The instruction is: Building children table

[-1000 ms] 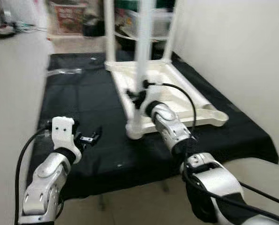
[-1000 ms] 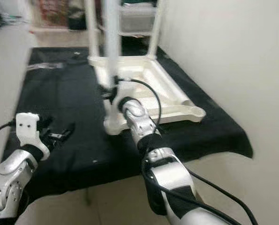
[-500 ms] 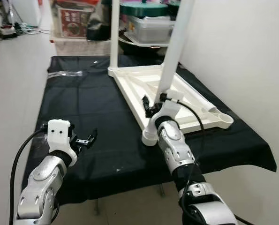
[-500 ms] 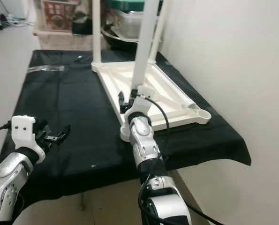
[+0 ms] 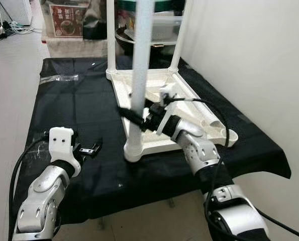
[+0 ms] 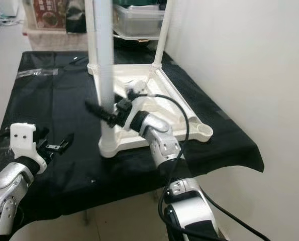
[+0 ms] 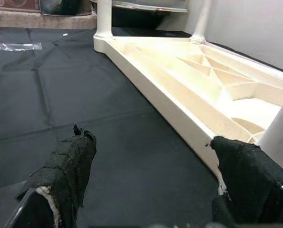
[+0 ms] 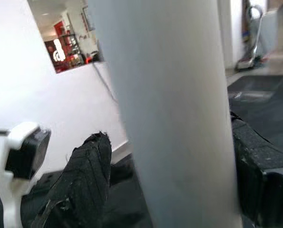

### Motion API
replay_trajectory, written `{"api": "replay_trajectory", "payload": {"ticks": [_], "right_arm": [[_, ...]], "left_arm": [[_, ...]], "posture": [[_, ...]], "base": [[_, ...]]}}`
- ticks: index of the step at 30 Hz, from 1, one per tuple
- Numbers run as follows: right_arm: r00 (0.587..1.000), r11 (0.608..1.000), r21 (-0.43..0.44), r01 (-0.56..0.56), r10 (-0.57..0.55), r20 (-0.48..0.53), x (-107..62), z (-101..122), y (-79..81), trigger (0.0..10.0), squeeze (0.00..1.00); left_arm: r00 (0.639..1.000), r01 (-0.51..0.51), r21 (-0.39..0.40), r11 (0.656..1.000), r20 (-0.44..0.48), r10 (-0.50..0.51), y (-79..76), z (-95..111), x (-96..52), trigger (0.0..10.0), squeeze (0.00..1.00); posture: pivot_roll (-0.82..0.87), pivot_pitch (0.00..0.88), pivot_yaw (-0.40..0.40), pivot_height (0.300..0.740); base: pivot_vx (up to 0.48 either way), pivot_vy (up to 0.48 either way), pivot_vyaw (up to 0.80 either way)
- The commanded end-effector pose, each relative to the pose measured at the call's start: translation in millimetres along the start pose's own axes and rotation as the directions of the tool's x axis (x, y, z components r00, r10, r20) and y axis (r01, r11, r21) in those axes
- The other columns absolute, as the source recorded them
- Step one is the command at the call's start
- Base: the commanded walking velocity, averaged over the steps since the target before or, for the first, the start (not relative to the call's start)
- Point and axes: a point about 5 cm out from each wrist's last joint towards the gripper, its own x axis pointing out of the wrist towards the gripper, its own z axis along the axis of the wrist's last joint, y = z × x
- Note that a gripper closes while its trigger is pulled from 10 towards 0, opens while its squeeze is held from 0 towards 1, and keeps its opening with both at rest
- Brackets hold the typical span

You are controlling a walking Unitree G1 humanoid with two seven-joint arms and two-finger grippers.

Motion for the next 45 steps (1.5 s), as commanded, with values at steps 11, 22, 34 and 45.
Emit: {"api": "replay_trajectory", "payload": {"ticks": [11,22,34,45], "right_arm": [[0.823,0.84,-0.054,0.54,-0.541,-0.173,-11.8,-36,-32.9,0.0,0.0],[0.289,0.303,-0.134,0.943,-0.95,-0.118,-76.6,-42,-39.1,10.0,0.0],[0.865,0.868,0.046,0.495,-0.497,0.07,-16.4,0,-26.8,10.0,0.0],[0.987,0.99,-0.056,-0.127,0.12,-0.108,2.3,-24,24.6,0.0,0.0]], "left_arm": [[1.0,0.016,-0.022,1.0,0.0,-0.016,-4.7,-3,-4.2,10.0,0.0],[1.0,0.023,-0.017,1.0,-0.01,-0.023,-6.2,-3,-6.0,10.0,0.0],[1.0,0.021,-0.019,1.0,-0.007,-0.021,-2.1,-2,-4.2,10.0,0.0],[1.0,0.015,-0.021,1.0,-0.001,-0.015,-1.0,-2,-2.5,10.0,0.0]], "posture": [[0.14,0.0,-0.129,0.74],[0.12,0.0,-0.105,0.74],[0.13,0.0,-0.119,0.74],[0.18,0.0,-0.147,0.74]], "base": [[0.0,0.0,0.0],[0.0,0.0,0.0],[0.0,0.0,0.0],[0.0,0.0,0.0]]}}
